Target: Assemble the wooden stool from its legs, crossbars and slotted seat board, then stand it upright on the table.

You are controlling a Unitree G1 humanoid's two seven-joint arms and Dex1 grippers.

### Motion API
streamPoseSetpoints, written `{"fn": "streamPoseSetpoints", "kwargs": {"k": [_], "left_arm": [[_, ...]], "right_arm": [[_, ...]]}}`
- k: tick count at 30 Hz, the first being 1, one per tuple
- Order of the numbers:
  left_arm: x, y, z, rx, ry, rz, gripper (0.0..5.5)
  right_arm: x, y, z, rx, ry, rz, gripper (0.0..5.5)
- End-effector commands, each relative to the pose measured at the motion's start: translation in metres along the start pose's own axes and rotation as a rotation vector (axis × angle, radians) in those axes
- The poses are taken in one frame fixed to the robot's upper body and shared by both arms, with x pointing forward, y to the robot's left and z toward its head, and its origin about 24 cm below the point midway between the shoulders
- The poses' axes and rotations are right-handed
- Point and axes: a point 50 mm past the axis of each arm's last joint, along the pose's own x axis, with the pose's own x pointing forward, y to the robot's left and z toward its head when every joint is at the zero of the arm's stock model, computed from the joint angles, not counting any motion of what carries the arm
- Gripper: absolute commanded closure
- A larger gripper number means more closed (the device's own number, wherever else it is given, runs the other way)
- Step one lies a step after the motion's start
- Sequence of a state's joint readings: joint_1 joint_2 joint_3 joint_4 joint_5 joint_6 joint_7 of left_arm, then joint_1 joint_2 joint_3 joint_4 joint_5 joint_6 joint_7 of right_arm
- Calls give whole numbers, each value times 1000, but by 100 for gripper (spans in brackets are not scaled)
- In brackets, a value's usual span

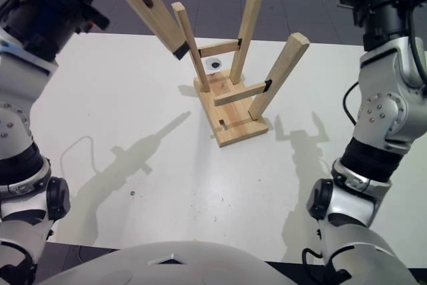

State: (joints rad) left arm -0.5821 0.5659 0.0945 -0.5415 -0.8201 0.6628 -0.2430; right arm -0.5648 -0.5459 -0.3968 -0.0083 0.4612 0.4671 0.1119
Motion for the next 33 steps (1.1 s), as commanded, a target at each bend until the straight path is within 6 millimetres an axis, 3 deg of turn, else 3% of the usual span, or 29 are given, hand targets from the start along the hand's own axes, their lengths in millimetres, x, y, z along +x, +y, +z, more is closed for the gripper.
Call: {"fn": "streamPoseSetpoints", "kwargs": {"k": [1, 3, 5, 9, 14, 20, 24, 27, 30, 33], "left_arm": [[-2, -14, -24, 111, 115, -43, 449], [-1, -17, -33, 87, 130, -43, 449], [-3, -13, -45, 65, 150, -11, 449], [-11, 3, -61, 138, 214, 80, 449], [-24, 32, -56, 216, 237, 199, 449], [-34, 45, -51, 241, 254, 224, 449], [-38, 47, -53, 173, 245, 246, 449], [-34, 40, -58, 133, 235, 234, 449], [-32, 36, -58, 119, 226, 230, 449], [-26, 31, -59, 80, 213, 216, 449]], "right_arm": [[-11, -9, -48, -147, 195, -10, 10], [-23, -3, -65, -123, 270, 55, 10], [-35, 18, -70, -41, 296, 204, 10], [-59, 55, -65, 110, 322, 531, 10], [-94, 76, -56, 153, 457, 879, 10], [-94, 72, -38, 227, 432, 958, 10], [-99, 88, -22, 372, 387, 1074, 10], [-99, 103, -24, 405, 385, 1117, 10], [-87, 117, -37, 382, 384, 1093, 10], [-88, 127, -46, 363, 409, 1128, 52]]}}
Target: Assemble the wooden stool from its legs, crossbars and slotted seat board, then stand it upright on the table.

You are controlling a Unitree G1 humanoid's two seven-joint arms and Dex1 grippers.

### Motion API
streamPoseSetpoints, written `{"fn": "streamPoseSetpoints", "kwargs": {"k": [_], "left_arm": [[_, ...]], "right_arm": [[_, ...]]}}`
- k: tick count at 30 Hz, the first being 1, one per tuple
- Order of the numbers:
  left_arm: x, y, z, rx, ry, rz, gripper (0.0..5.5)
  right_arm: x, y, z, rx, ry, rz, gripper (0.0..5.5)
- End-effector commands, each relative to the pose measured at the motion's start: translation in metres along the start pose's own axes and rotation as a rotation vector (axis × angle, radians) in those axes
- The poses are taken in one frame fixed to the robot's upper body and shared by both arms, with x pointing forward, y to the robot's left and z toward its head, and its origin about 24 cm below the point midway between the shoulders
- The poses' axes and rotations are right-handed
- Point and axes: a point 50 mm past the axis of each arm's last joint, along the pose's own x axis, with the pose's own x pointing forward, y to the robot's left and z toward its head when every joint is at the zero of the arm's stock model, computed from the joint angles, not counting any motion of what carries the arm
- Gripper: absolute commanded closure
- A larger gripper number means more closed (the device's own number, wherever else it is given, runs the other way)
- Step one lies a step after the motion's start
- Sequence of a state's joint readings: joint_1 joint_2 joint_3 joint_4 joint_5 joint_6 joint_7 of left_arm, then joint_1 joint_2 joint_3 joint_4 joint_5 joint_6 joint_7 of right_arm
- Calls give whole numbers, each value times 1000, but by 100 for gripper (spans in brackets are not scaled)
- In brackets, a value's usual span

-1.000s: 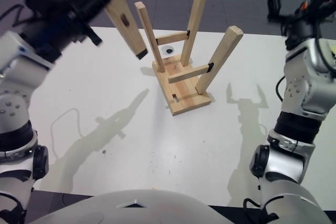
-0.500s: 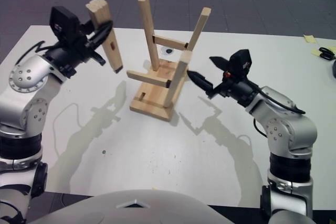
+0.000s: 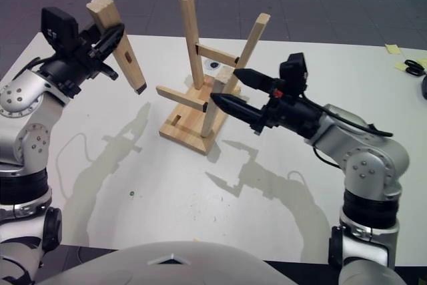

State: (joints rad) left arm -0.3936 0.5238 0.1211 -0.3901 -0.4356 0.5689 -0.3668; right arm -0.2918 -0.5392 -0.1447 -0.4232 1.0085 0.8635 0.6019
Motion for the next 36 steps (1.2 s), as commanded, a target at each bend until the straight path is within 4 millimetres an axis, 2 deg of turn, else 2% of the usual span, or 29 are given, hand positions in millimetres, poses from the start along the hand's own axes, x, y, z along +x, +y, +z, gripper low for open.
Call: {"fn": "streamPoseSetpoints", "kwargs": {"k": [1, 8, 13, 15, 22, 26, 36], "left_arm": [[5, -9, 3, -50, -11, -19, 449], [3, -36, -7, -163, 22, 31, 449], [-6, -31, -12, -161, 71, 102, 449], [-8, -30, -12, -156, 79, 104, 449], [-4, -37, -8, -242, 47, 81, 449], [-9, -37, -5, -278, 57, 52, 449], [-17, -43, -21, -143, 150, 53, 449]], "right_arm": [[12, 1, -8, -14, 34, 36, 64], [12, 11, -12, -7, 15, 56, 186], [11, 15, -16, 6, -3, 28, 273], [11, 16, -18, 9, -3, 22, 291], [11, 17, -21, 6, -11, -5, 299], [9, 18, -24, 12, -2, -7, 299], [10, 21, -31, 17, 10, -8, 300]]}}
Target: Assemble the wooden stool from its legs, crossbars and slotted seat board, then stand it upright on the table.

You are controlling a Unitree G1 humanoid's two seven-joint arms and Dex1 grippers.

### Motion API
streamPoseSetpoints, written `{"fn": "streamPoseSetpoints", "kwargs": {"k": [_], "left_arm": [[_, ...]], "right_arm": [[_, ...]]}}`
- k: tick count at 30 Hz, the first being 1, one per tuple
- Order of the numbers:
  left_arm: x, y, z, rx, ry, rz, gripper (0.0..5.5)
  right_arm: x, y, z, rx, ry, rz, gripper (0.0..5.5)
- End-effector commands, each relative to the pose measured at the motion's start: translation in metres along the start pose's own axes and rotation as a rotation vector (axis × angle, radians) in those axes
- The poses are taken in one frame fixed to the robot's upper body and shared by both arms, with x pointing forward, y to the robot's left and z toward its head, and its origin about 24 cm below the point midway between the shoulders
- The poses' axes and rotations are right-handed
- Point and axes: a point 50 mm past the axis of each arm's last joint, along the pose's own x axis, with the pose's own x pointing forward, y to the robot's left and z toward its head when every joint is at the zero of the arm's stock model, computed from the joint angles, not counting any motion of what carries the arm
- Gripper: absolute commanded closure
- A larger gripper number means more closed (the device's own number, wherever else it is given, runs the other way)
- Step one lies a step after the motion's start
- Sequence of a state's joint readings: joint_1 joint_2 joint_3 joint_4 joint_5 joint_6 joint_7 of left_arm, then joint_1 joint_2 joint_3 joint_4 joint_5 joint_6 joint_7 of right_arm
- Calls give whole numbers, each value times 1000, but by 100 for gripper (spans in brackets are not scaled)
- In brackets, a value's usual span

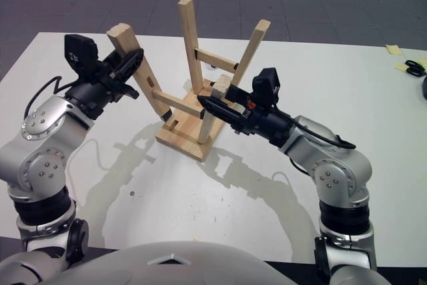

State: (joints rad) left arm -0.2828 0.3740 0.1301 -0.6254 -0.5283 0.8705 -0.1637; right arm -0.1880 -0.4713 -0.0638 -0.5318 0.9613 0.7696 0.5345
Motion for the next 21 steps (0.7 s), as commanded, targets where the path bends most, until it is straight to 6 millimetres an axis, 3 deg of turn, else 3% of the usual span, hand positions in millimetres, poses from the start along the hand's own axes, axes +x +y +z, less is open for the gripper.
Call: {"fn": "streamPoseSetpoints", "kwargs": {"k": [1, 7, 14, 21], "left_arm": [[-1, -5, -12, 83, 29, -7, 449], [-2, -10, -34, 54, 63, -15, 449], [-3, -12, -38, 22, 58, -16, 449], [-13, -20, -38, 65, 99, -134, 449]], "right_arm": [[0, 2, -11, 32, 48, -3, 300], [3, 4, -15, 36, 57, 11, 303], [5, 8, -19, 38, 70, 26, 306], [7, 10, -21, 45, 71, 31, 306]]}}
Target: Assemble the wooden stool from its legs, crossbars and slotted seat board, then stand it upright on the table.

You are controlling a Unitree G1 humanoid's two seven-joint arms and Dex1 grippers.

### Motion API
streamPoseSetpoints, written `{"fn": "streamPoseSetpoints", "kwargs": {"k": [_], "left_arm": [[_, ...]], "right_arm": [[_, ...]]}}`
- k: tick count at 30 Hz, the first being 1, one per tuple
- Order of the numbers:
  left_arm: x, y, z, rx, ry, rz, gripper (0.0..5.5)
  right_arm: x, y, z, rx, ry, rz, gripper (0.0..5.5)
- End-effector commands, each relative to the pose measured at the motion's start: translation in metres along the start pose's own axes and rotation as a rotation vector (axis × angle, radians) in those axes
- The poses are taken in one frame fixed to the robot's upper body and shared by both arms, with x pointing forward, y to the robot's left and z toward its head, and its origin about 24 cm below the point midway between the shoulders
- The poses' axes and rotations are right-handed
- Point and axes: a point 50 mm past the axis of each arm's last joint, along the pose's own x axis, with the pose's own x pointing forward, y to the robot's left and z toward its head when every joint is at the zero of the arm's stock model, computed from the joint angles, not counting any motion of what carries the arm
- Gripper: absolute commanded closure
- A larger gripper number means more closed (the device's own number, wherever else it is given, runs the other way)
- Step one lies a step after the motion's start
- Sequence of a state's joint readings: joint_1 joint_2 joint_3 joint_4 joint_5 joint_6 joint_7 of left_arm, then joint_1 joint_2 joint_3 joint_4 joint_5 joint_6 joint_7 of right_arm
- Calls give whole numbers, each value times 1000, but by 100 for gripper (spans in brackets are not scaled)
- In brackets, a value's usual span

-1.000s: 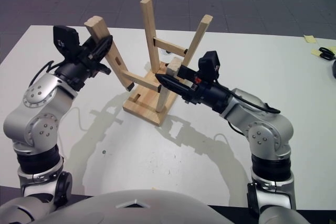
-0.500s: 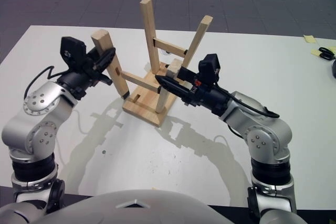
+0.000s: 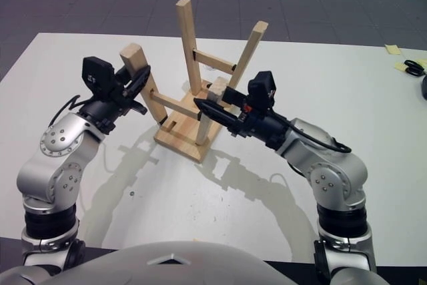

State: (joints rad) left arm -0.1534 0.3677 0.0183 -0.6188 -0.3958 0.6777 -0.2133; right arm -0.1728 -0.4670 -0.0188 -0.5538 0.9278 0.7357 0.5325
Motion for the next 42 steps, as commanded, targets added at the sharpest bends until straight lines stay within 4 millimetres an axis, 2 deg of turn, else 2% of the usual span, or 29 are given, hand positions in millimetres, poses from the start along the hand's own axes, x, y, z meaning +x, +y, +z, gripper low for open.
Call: {"fn": "streamPoseSetpoints", "kwargs": {"k": [1, 4, 10, 17, 23, 28, 31, 37, 42], "left_arm": [[-9, -7, -13, 6, 111, -109, 449], [-8, 0, -12, 21, 108, -87, 449], [-6, -3, -12, 27, 105, -94, 449], [-8, 16, -9, 124, 134, -68, 449], [-8, 5, -10, 153, 157, -144, 449], [-9, 11, -9, 183, 164, -132, 449], [-6, 14, -2, 116, 121, -95, 449], [2, 22, 17, -148, -17, 5, 449], [-3, 25, 19, -160, 7, 2, 449]], "right_arm": [[2, 5, -16, 68, 63, 17, 306], [2, 5, -17, 69, 61, 10, 306], [4, 5, -18, 73, 56, 9, 306], [5, 6, -19, 77, 54, 0, 306], [6, 6, -21, 81, 54, -2, 306], [5, 7, -22, 78, 53, -5, 306], [1, 7, -25, 82, 53, -23, 306], [-12, 9, -35, 103, 88, -49, 306], [-21, 11, -40, 114, 108, -72, 308]]}}
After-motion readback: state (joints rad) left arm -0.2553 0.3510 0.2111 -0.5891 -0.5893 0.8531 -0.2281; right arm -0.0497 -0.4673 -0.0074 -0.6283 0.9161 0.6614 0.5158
